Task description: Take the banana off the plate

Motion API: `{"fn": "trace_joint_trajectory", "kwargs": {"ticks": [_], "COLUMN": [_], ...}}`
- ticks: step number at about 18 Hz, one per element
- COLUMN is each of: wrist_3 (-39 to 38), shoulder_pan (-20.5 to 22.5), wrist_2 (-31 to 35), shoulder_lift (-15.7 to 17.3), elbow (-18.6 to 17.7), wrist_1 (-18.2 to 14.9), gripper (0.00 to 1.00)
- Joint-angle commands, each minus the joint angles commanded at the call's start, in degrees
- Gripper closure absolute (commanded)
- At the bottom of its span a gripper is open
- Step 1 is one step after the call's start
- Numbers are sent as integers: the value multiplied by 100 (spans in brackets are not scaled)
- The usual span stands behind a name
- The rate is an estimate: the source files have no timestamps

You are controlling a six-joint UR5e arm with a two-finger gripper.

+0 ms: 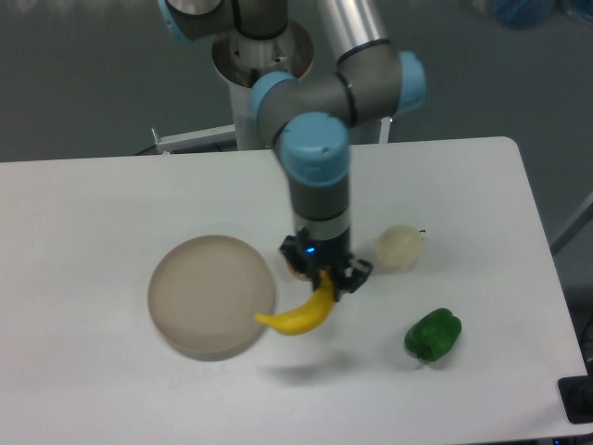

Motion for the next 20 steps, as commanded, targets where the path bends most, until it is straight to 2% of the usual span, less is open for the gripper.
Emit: {"fn": "trace_joint_trajectory", "kwargs": {"ticks": [4, 10, 14, 20], "wrist_3": [528, 712, 766, 766], "shoulder_pan": [299, 458, 519, 528], "wrist_2": [-9, -9, -9, -9], "shoulder_lift": [-9, -167, -307, -316], "elbow": [255, 527, 615, 677], "wrist_1": [0, 0, 9, 9], "gripper": [62, 62, 62, 62]}}
